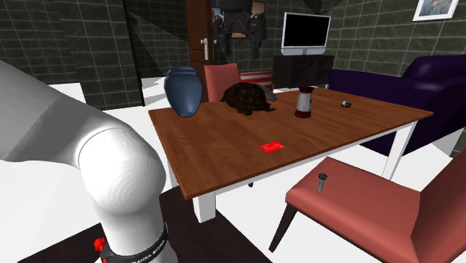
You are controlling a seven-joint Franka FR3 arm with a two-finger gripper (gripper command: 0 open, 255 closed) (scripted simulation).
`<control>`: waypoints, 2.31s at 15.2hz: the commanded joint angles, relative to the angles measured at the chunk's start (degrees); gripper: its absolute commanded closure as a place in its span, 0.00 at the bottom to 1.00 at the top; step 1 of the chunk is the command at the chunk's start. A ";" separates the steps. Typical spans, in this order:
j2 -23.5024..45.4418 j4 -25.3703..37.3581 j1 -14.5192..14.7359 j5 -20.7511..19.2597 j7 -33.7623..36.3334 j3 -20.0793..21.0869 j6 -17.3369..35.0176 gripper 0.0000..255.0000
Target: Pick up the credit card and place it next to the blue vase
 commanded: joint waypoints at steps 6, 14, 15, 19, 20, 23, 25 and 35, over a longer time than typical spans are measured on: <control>-1.88 -11.82 -1.52 0.13 3.48 2.52 14.45 0.00; 3.15 -25.37 -4.85 0.18 10.22 7.88 40.05 0.00; 4.61 -26.51 -5.48 0.04 11.26 8.73 43.52 0.00; 12.33 -29.64 -9.44 -1.59 16.35 13.08 57.83 0.00; 14.67 -30.04 -11.06 -2.44 17.98 14.61 61.44 0.00; 22.20 -30.26 -19.26 -7.19 24.72 21.78 72.06 0.00; 26.96 -29.52 -30.86 -13.52 31.91 31.72 78.68 0.00; 32.93 -26.04 -62.85 -24.08 40.62 60.49 85.05 0.00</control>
